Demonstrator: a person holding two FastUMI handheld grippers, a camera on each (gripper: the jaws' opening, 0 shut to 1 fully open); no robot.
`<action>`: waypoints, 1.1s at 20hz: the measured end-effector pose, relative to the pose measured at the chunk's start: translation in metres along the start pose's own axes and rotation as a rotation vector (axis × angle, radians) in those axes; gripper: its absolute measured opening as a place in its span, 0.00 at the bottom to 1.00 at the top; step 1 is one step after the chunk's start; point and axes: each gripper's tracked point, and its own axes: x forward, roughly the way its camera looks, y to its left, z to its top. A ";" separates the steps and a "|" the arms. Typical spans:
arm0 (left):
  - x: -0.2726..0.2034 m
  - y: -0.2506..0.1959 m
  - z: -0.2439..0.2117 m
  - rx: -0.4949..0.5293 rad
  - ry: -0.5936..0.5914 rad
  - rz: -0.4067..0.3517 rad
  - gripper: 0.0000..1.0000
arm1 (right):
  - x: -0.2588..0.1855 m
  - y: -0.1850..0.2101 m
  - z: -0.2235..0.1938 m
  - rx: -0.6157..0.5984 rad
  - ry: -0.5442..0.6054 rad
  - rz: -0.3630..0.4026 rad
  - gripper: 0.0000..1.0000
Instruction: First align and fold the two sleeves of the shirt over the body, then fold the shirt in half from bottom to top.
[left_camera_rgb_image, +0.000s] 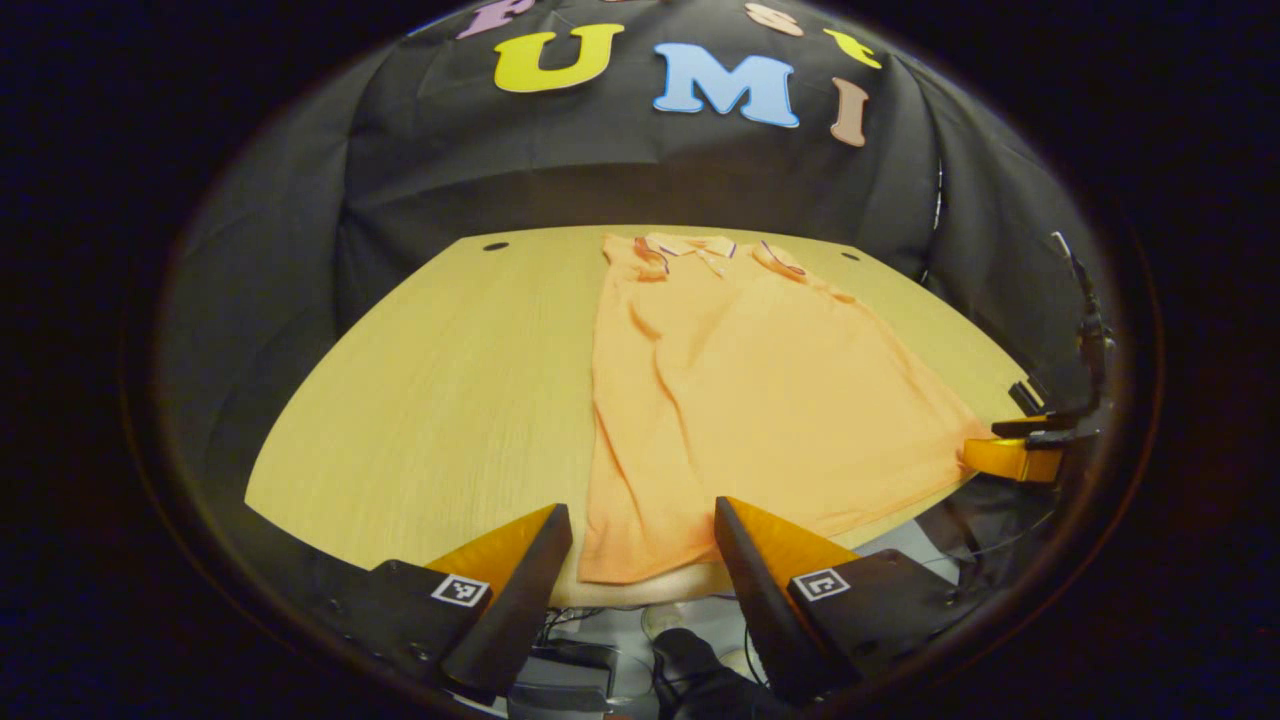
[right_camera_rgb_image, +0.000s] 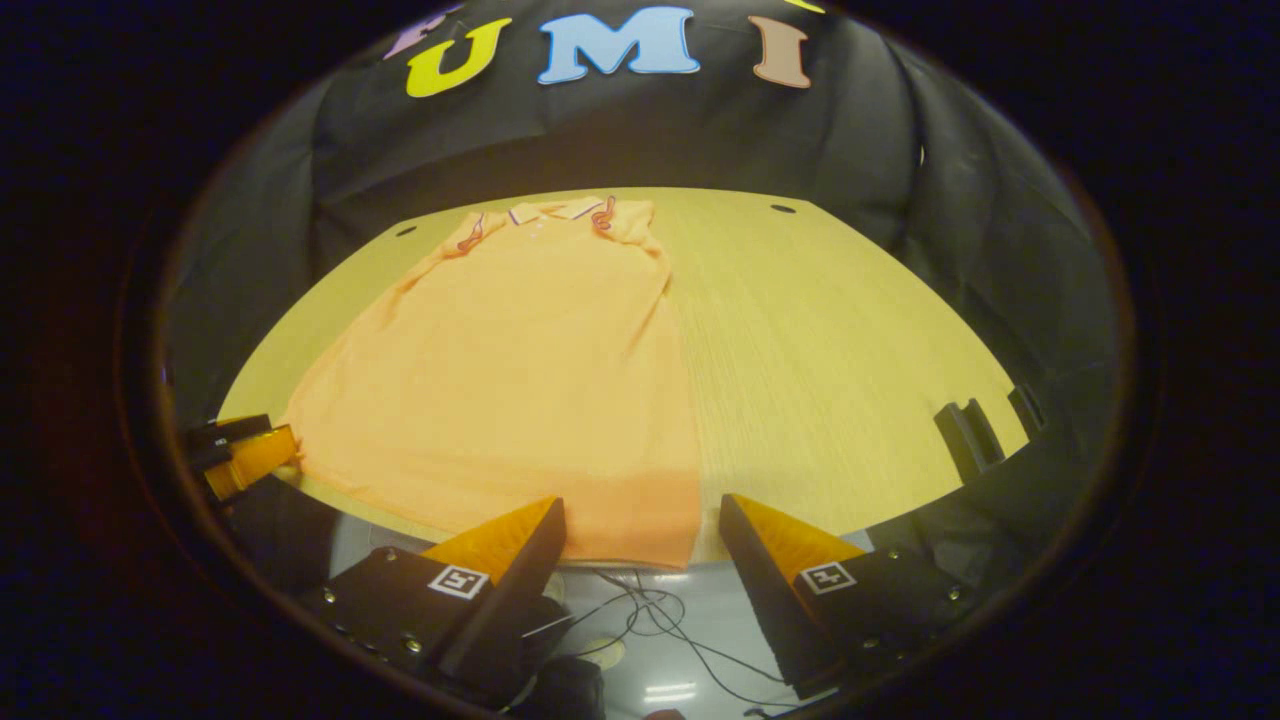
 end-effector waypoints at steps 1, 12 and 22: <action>0.000 0.000 -0.005 0.010 0.004 0.009 0.95 | 0.000 0.001 -0.001 -0.001 0.000 0.004 0.97; 0.009 -0.023 -0.003 0.106 -0.007 -0.010 0.54 | 0.000 0.009 -0.001 -0.012 -0.027 0.041 0.75; 0.009 -0.030 0.002 0.107 0.030 0.008 0.07 | -0.002 0.010 0.003 0.193 0.015 0.107 0.05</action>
